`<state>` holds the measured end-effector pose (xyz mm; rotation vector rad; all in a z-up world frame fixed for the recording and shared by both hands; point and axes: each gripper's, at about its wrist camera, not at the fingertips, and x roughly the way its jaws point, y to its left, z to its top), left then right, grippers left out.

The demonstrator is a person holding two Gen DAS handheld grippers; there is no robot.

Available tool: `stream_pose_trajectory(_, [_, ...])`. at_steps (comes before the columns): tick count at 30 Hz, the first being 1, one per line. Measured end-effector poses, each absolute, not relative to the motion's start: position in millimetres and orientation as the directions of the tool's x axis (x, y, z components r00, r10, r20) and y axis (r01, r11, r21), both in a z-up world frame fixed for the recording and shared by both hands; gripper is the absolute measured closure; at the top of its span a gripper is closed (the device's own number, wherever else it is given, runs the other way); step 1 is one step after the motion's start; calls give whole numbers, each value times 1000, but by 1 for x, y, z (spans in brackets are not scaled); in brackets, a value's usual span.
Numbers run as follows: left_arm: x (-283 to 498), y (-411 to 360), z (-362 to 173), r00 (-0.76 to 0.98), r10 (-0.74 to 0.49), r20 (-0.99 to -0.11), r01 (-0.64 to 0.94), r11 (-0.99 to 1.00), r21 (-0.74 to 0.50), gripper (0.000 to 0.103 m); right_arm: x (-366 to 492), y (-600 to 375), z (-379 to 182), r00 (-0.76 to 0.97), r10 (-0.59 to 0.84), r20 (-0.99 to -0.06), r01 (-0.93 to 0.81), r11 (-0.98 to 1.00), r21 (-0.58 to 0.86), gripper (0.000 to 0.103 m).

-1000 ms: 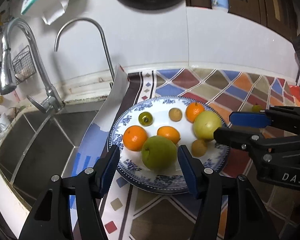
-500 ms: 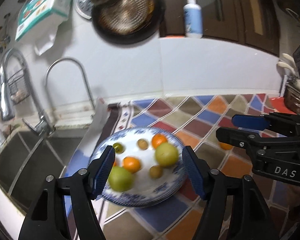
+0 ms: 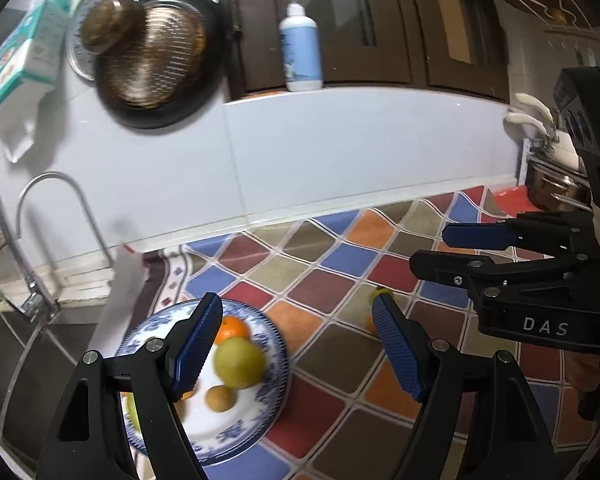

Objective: Organize fruits
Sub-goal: 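Grasp the orange with left tool while right tool grasps the green tomato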

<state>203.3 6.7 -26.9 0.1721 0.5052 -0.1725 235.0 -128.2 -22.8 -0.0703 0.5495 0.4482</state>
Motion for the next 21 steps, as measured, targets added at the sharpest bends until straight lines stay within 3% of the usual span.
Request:
stream_pose_trajectory(14, [244,-43,-73,769,-219,-600,361,924,126,27,281,-156,-57,719,338,-608,-428,904,-4,58])
stream_pose_trajectory(21, [269,-54,-96,698,-248,-672,405,910,85,36,296,-163,-77,687,327,-649,-420,907,12,58])
